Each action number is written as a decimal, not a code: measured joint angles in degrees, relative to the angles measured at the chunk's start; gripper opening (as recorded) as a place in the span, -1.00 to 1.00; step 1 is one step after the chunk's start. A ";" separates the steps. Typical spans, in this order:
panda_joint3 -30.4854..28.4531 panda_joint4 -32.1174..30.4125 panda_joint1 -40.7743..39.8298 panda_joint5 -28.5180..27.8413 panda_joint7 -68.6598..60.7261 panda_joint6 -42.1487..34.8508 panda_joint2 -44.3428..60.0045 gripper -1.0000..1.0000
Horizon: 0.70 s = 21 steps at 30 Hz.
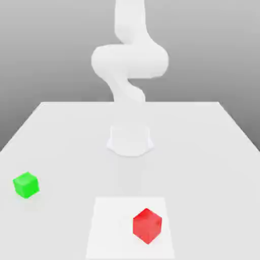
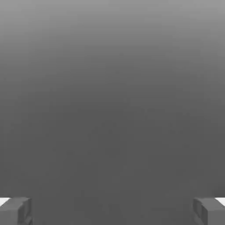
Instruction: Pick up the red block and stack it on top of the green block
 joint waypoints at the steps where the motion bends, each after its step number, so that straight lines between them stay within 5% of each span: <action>1: -0.50 -0.83 0.84 -0.44 -1.48 1.12 2.25 0.00; 21: -3.64 -15.92 8.49 1.42 -36.19 21.23 43.99 0.00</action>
